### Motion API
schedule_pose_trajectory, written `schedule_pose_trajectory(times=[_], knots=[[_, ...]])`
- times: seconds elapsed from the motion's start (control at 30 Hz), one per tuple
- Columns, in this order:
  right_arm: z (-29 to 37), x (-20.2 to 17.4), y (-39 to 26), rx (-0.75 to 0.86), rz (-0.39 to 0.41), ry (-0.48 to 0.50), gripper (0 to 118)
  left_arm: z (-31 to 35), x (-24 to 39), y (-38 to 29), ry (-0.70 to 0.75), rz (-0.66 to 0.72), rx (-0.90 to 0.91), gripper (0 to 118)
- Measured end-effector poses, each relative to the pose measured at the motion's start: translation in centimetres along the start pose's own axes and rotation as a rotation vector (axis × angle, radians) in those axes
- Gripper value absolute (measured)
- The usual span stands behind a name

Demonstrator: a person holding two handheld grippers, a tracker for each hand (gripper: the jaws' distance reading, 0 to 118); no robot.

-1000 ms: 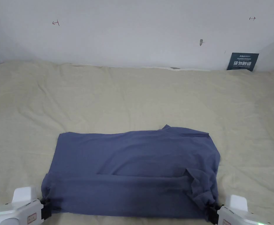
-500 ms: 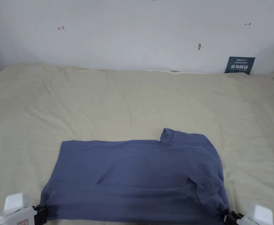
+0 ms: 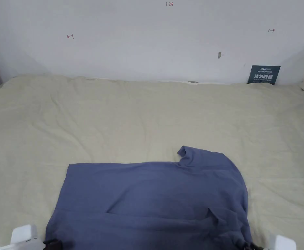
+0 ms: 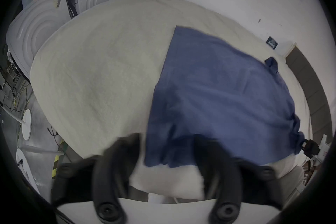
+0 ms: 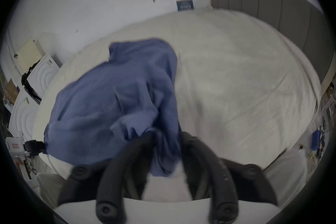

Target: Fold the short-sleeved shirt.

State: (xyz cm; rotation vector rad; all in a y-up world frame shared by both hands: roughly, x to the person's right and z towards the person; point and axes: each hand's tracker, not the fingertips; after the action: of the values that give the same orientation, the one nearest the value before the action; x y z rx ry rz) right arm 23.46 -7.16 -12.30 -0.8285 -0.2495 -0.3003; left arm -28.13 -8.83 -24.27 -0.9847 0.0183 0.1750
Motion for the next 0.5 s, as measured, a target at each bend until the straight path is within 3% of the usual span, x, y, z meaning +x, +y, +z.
schedule_pose_trajectory(times=[0.03, 0.07, 0.1, 0.13, 0.17, 0.33, 0.5], knots=[[1.0, -0.4, 0.8, 0.04, 0.012, -0.001, 44, 1.0, 0.3, 0.5, -0.037, 0.007, 0.042, 83], [2.2, -0.9, 2.0, 0.086, 0.027, -0.002, 73, 2.2, 0.6, 1.2, -0.075, 0.013, 0.092, 105], [3.4, -1.5, 3.2, 0.135, 0.042, -0.001, 95, 3.6, 1.3, 1.8, -0.103, 0.014, 0.151, 113], [4.3, -1.5, 4.2, 0.192, 0.056, -0.002, 111, 4.9, 1.9, 2.5, -0.124, 0.003, 0.211, 114], [5.8, -2.1, 5.3, 0.268, 0.079, 0.002, 117, 6.4, 2.8, 3.2, -0.14, -0.014, 0.272, 114], [10.0, -3.8, 9.3, 0.518, 0.188, -0.015, 117, 12.6, 6.9, 5.9, -0.14, -0.098, 0.592, 114], [11.4, -5.7, 10.2, 0.657, 0.252, -0.047, 116, 15.1, 10.3, 6.8, -0.103, -0.177, 0.797, 112]])
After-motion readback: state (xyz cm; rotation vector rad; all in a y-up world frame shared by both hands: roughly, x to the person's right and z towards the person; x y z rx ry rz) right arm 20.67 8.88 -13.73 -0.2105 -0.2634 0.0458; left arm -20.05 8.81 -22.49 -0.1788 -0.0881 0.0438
